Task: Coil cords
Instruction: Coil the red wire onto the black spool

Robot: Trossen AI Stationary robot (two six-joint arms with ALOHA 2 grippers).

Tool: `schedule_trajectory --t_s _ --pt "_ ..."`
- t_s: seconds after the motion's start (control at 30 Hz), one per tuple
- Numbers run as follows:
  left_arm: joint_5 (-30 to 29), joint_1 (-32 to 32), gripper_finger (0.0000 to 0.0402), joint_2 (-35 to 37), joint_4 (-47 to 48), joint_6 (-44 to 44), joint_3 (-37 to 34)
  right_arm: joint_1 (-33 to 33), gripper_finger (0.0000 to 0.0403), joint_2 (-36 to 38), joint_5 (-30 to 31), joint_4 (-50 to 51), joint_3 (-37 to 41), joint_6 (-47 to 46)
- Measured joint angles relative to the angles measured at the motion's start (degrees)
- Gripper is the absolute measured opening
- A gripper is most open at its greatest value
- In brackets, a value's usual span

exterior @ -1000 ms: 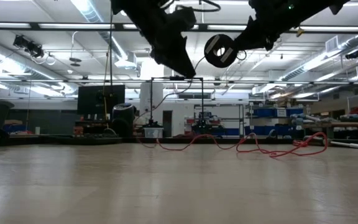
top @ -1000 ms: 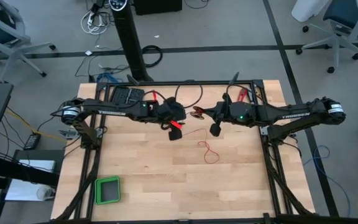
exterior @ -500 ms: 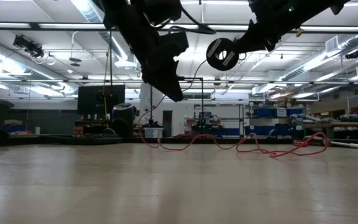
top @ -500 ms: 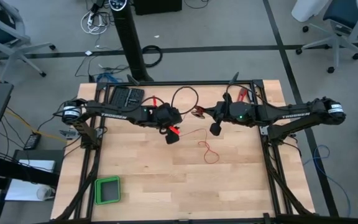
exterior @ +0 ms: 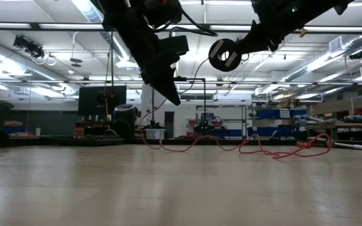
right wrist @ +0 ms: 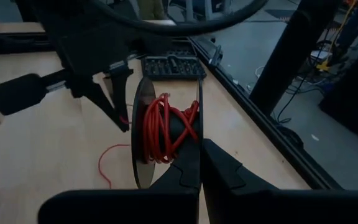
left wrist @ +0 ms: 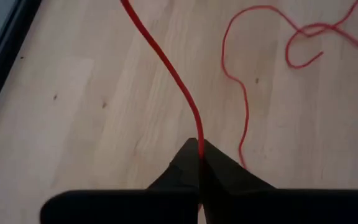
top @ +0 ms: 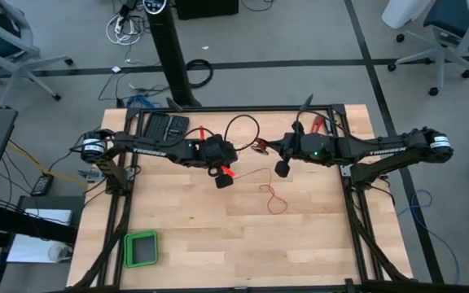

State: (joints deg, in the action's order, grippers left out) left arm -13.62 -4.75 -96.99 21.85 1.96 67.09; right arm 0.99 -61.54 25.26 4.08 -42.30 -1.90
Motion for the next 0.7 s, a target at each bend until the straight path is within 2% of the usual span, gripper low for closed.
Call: schedule_trajectory --t_s 0.2,0.47,0.7 --pt "0.0 0.0 0.0002 -0.6 -4.5 1.3 0.0 0.0 0.0000 -0.7 0.5 -3.8 0.0 -3.2" --pt "0.0 0.0 0.0001 -5.9 -12.8 1.8 0.1 0.9 0.0000 -5.1 1.6 -9.3 0.0 -10.5" --pt "0.5 0.4 0.0000 -8.8 -14.8 4.3 0.1 2.6 0.0000 -10.3 8.7 -11.7 0.0 -17.2"
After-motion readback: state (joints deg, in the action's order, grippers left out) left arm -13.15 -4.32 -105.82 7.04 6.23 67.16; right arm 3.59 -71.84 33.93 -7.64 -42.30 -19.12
